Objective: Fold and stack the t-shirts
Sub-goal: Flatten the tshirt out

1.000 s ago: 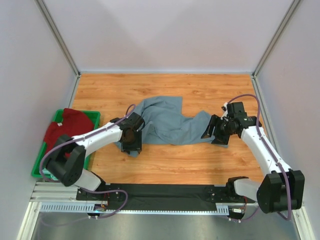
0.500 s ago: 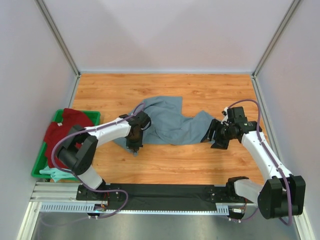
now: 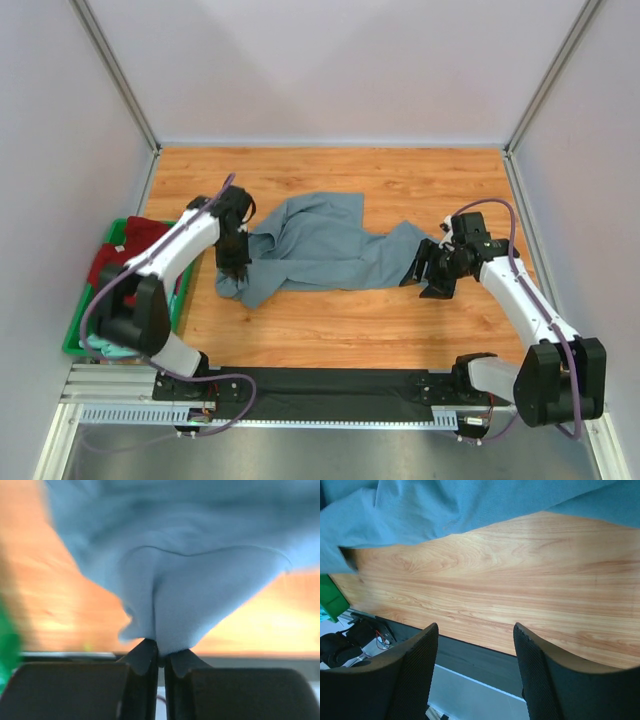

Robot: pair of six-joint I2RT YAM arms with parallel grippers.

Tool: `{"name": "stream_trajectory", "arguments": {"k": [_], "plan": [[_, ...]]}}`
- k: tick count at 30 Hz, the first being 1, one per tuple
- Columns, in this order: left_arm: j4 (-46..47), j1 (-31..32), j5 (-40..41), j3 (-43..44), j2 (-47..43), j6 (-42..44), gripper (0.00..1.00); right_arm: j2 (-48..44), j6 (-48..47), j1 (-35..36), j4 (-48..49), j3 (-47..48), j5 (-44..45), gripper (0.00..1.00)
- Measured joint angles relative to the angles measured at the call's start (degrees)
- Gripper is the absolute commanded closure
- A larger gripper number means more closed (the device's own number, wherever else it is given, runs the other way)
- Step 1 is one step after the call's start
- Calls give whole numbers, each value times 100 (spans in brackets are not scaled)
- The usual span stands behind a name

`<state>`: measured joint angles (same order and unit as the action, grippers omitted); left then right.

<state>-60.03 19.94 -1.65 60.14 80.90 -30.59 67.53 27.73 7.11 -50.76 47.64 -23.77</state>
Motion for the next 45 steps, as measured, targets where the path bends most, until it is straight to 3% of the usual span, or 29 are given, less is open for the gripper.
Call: {"name": "stream_trajectory", "arguments": {"k": [3,4,7,9,11,13,17,23,27,30,33,38,42,45], "plan": [[-103,-236,796,1139,1290,433,62,50,-15,0,33,0,-48,37],[-155,-251,1056,1504,1624,553,48,74,-17,0,44,0,-74,37],[-179,-251,1543,2020,1790,831,24,90,-39,0,46,-2,-101,37],[-199,-251,1589,2009,1432,898,24,61,-59,0,52,-13,-101,36],[-188,-251,1482,1775,789,903,34,-15,-70,15,72,-101,-101,37],[-164,-251,1263,1322,61,859,43,-68,-81,90,85,-199,-98,37],[-225,-243,715,177,-1390,623,47,-114,107,678,527,-378,-157,38],[-435,-243,323,-393,-2702,42,47,417,1241,2717,2448,-487,42,37],[-704,-243,435,-308,-3484,-326,47,1366,1974,4111,3759,-345,1008,36],[-953,-243,442,-299,-4028,-608,47,2420,2529,4811,4260,323,1469,34],[-1193,-243,404,-297,-4544,-813,47,3261,3003,5265,4863,925,1906,34],[-1563,-243,358,-264,-5184,-1049,49,3812,3759,5716,5501,1137,2444,36],[-1609,-243,184,-337,-5547,-1141,49,4249,4210,5748,5571,1325,2625,39],[-1670,-243,92,-481,-5757,-1156,49,4498,4428,5759,5532,1674,2780,46]]}}
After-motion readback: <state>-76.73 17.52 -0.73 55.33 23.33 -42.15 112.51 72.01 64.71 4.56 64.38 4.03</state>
